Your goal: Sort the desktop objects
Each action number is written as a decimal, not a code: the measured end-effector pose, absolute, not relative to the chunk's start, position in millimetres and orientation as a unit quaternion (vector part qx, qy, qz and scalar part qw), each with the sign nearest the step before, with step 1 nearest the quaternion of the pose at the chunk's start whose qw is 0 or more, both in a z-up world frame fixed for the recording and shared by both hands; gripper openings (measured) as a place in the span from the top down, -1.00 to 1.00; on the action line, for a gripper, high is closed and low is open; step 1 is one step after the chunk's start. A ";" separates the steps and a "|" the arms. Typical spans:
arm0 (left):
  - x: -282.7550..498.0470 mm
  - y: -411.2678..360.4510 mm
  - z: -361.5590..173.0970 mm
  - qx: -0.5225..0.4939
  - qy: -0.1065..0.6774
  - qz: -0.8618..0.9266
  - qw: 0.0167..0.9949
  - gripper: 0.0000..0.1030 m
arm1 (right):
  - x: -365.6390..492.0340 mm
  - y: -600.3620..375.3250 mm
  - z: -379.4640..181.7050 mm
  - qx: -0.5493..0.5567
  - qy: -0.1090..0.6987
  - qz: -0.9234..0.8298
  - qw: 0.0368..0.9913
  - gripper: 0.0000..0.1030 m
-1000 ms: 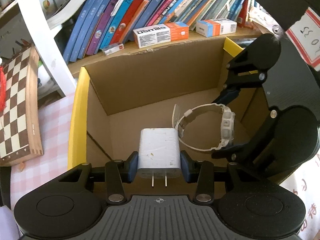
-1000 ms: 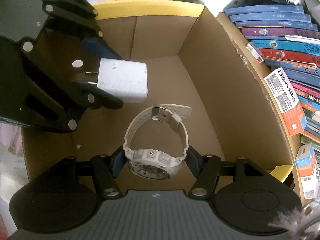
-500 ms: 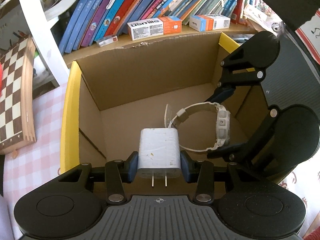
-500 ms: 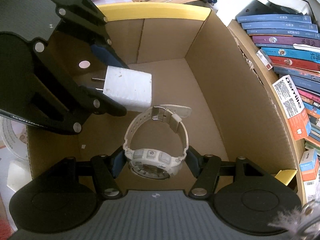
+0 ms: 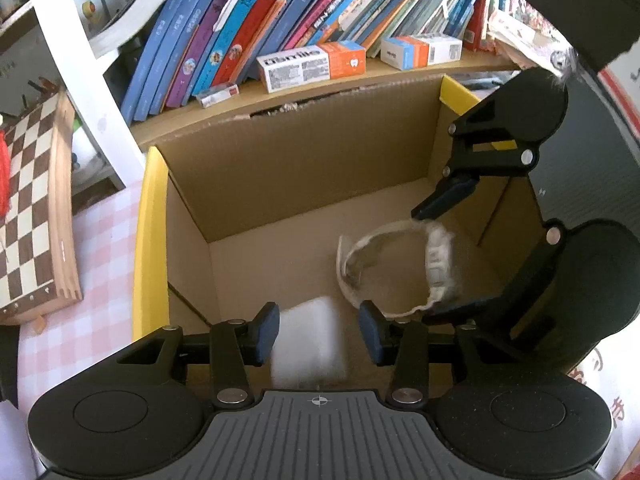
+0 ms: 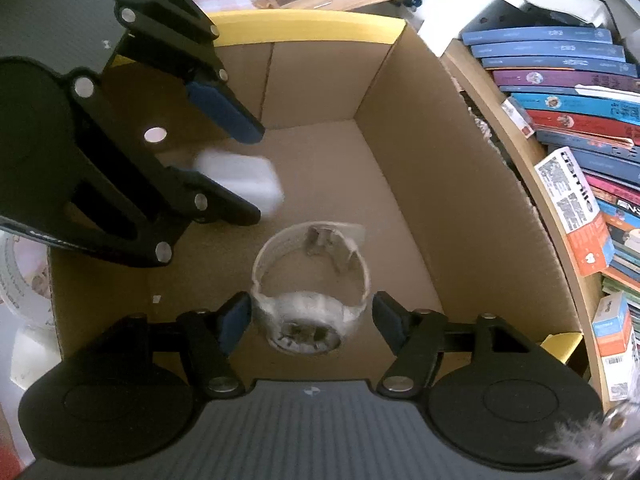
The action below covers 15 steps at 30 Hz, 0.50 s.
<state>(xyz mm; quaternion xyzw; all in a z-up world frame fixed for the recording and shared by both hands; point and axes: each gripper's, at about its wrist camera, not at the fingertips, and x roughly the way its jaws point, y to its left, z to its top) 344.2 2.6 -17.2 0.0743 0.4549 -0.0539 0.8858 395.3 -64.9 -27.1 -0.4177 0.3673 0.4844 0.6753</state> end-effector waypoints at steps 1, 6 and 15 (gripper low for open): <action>344.0 2.8 -15.6 0.074 0.452 -0.053 0.887 0.13 | 395.3 -65.3 -26.6 -0.417 0.367 0.483 0.677 -0.33; 340.9 3.1 -7.5 0.073 0.436 -0.050 0.896 -0.03 | 393.2 -68.0 -20.9 -0.410 0.361 0.480 0.686 -0.45; 322.6 -1.6 14.7 0.067 0.390 -0.039 0.918 -0.42 | 390.5 -78.1 3.0 -0.383 0.345 0.465 0.720 -0.63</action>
